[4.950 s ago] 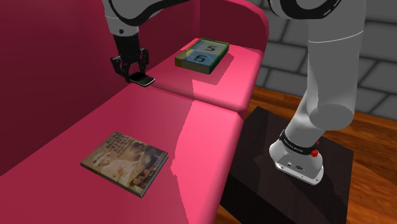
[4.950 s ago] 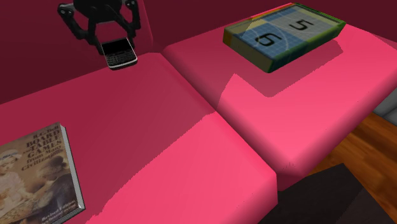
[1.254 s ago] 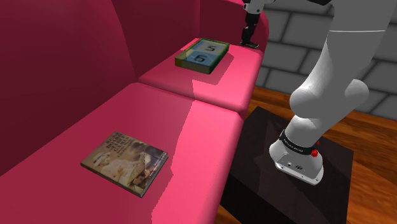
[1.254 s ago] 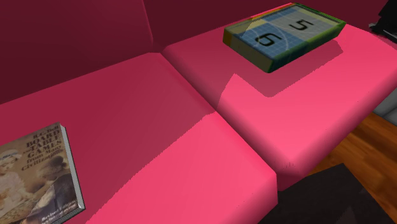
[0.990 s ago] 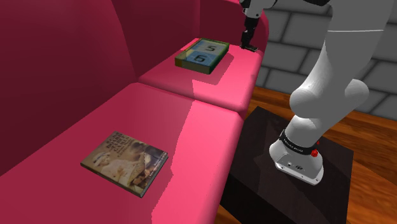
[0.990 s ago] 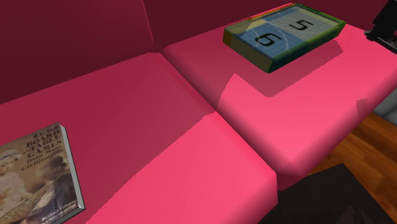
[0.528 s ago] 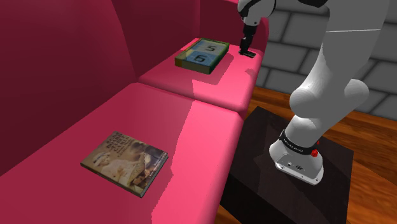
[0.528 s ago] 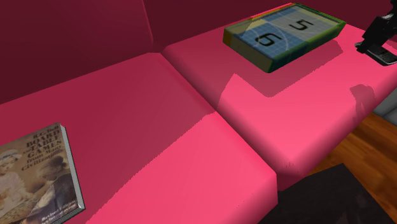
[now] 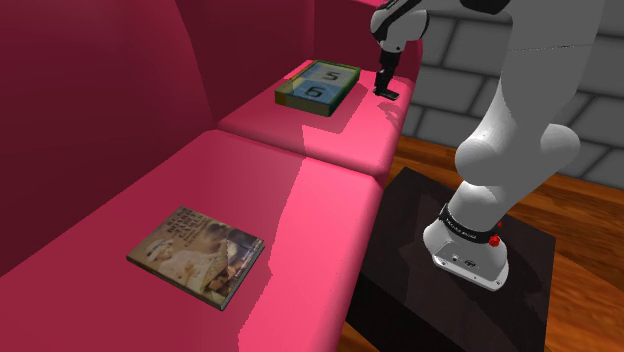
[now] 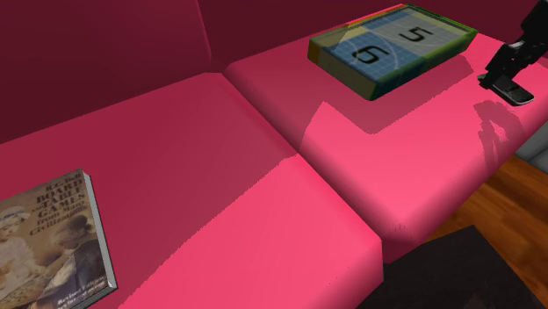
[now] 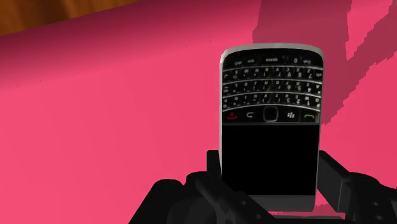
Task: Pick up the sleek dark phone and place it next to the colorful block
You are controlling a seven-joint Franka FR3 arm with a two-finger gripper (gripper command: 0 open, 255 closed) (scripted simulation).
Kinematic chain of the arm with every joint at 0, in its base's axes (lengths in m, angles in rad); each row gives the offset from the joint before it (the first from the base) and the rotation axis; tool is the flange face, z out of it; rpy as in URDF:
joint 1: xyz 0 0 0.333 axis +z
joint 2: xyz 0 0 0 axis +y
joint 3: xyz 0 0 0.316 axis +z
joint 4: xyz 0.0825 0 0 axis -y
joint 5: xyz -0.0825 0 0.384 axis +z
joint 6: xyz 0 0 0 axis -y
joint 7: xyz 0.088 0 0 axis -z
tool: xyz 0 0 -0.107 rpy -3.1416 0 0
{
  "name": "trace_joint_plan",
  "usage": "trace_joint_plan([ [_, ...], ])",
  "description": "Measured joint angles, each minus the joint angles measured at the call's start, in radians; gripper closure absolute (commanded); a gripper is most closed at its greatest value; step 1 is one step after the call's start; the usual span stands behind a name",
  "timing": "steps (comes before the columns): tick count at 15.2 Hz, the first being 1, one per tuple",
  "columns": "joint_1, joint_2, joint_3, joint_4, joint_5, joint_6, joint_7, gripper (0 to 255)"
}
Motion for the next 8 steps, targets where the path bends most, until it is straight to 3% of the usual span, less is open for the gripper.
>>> trace_joint_plan([
  [6, -0.001, 0.009, 0.001, -0.001, 0.002, 0.011, -0.002, 255],
  [7, -0.001, 0.009, 0.001, -0.001, 0.002, 0.011, -0.002, 0],
  [8, -0.001, 0.009, 0.001, -0.001, 0.002, 0.011, -0.002, 0],
])
